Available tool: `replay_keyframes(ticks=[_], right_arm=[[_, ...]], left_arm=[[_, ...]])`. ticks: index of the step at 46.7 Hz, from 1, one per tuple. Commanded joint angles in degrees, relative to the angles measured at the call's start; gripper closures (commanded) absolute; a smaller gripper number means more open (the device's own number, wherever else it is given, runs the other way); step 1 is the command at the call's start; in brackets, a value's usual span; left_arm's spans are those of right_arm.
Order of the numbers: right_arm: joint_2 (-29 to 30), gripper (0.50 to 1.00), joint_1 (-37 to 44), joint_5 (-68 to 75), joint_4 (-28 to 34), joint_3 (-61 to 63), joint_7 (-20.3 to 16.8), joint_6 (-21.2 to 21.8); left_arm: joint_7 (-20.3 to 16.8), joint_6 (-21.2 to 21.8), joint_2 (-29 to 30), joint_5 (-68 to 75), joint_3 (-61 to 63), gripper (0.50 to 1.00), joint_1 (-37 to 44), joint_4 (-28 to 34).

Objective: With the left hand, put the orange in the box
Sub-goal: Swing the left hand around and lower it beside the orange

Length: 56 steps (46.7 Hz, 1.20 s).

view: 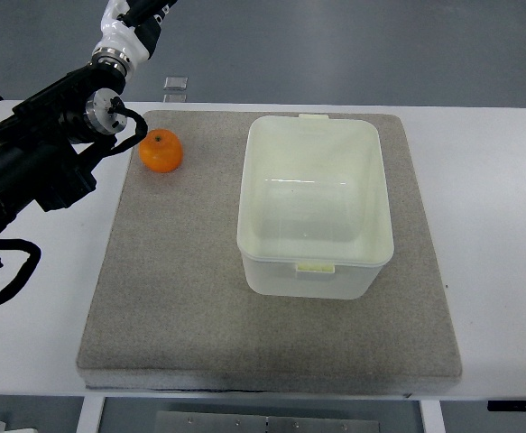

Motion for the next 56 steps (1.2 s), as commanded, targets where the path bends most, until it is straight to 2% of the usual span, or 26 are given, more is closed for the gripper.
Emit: replay_keyframes(ticks=[1, 11, 23, 29, 42, 49, 56], right_arm=[[0.0, 0.556, 0.0, 0.0, 0.0, 0.0, 0.0, 0.0], [0.0, 0.556, 0.0, 0.0, 0.0, 0.0, -0.1, 0.0], [0.0, 0.556, 0.0, -0.1, 0.0, 0.0, 0.0, 0.0], [0.0, 0.556, 0.0, 0.0, 0.0, 0.0, 0.0, 0.0], [0.0, 0.556, 0.0, -0.1, 0.0, 0.0, 0.0, 0.0], [0.0, 0.556, 0.0, 0.0, 0.0, 0.0, -0.1, 0.0], [0.0, 0.556, 0.0, 0.0, 0.0, 0.0, 0.0, 0.0]], left_arm=[[0.0, 0.0, 2.4, 2.1, 4.2, 0.508, -0.6, -3.3], [-0.1, 0.0, 9.0, 2.8, 14.7, 0.508, -1.4, -14.0], [0.1, 0.0, 16.9, 7.0, 29.2, 0.508, -7.9, -21.2], [0.1, -0.5, 21.8, 14.4, 38.8, 0.508, -12.1, -25.4], [0.1, -2.0, 28.5, 32.5, 43.7, 0.51, -14.4, -25.6], [0.0, -2.4, 28.7, 36.0, 44.6, 0.51, -13.7, -25.4], [-0.1, -1.7, 28.6, 45.7, 44.7, 0.51, -12.1, -25.4]])
